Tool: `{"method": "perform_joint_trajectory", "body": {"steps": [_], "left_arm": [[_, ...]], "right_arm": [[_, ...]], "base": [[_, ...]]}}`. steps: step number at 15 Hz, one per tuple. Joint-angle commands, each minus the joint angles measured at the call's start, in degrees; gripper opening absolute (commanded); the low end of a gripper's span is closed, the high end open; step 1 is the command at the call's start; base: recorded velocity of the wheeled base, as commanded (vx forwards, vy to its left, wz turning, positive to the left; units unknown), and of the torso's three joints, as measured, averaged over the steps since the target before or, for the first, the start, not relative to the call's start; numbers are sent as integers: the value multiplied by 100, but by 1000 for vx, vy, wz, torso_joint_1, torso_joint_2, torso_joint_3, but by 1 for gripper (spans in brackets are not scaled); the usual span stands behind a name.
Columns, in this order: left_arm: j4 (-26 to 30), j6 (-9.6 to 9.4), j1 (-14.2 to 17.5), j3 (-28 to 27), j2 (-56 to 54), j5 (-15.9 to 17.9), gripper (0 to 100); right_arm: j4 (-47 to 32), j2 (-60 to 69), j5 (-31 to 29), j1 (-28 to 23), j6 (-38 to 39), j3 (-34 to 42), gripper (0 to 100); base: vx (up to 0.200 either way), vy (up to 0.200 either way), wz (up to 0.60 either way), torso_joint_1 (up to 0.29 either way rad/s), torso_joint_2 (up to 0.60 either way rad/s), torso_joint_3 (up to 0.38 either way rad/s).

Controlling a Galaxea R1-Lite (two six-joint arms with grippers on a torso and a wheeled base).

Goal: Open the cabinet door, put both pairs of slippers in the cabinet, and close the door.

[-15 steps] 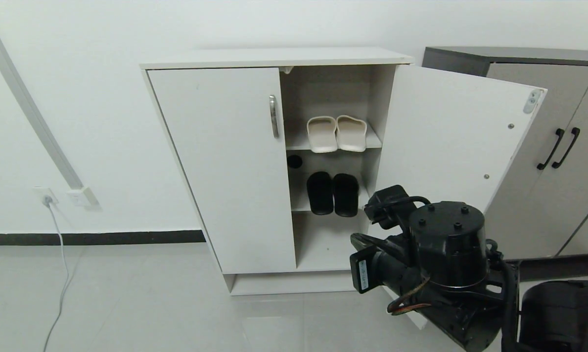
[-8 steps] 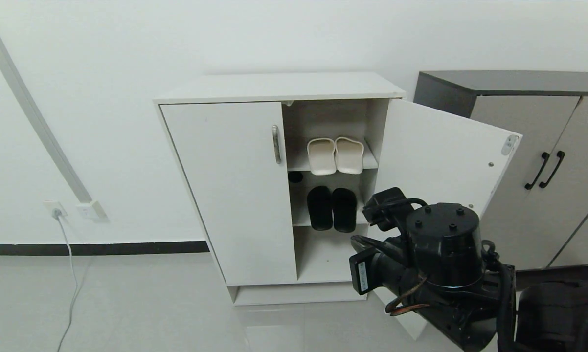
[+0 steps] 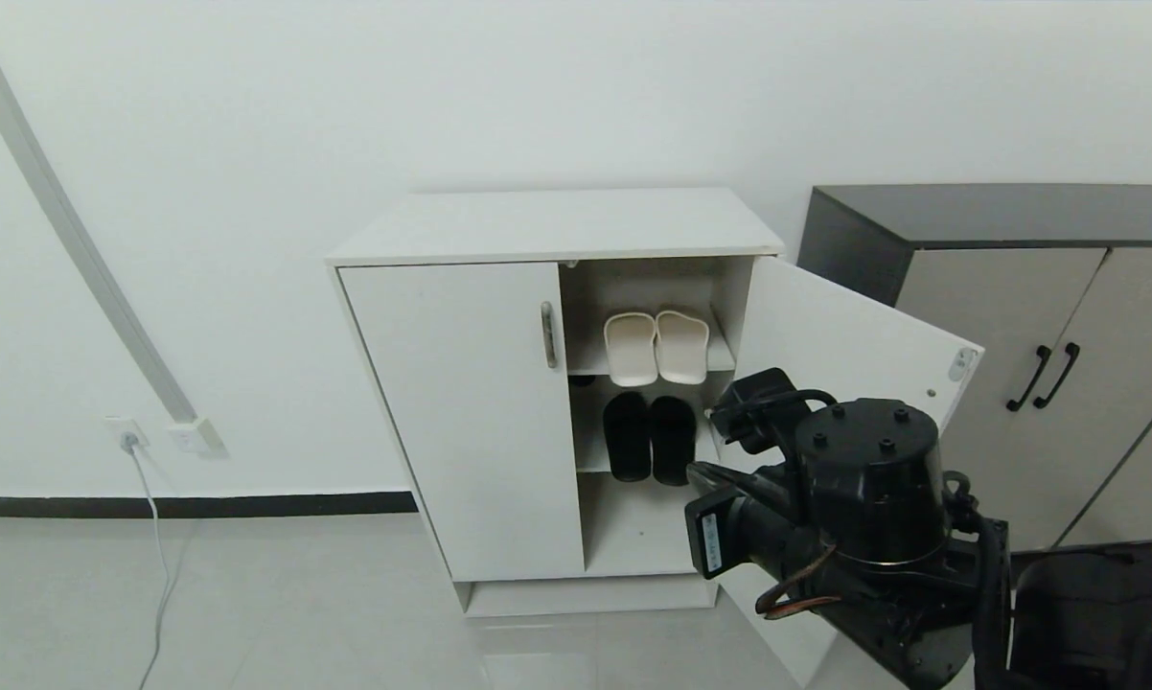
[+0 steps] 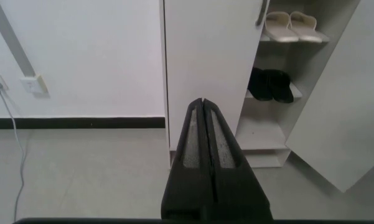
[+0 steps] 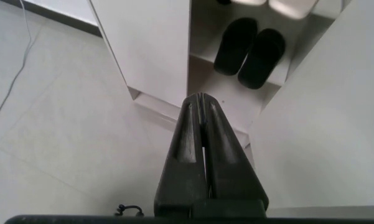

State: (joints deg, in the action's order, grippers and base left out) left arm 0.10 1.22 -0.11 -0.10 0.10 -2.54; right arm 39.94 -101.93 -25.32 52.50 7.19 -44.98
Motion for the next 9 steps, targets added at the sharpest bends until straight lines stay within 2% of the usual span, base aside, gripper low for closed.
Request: {"method": "perform_joint_trajectory", "body": {"steps": [1,9], "left_arm": [[-1,1,2,1,-1,-1,0],[-1,10,-7,1,8,-1,0]], "right_arm": [[5,-12,1,5,1,7,0],[5,6,1,5,1,86,0]], "base": [[0,0,0,173,-496,-325],[0,0,0,200,-513,-319]]}}
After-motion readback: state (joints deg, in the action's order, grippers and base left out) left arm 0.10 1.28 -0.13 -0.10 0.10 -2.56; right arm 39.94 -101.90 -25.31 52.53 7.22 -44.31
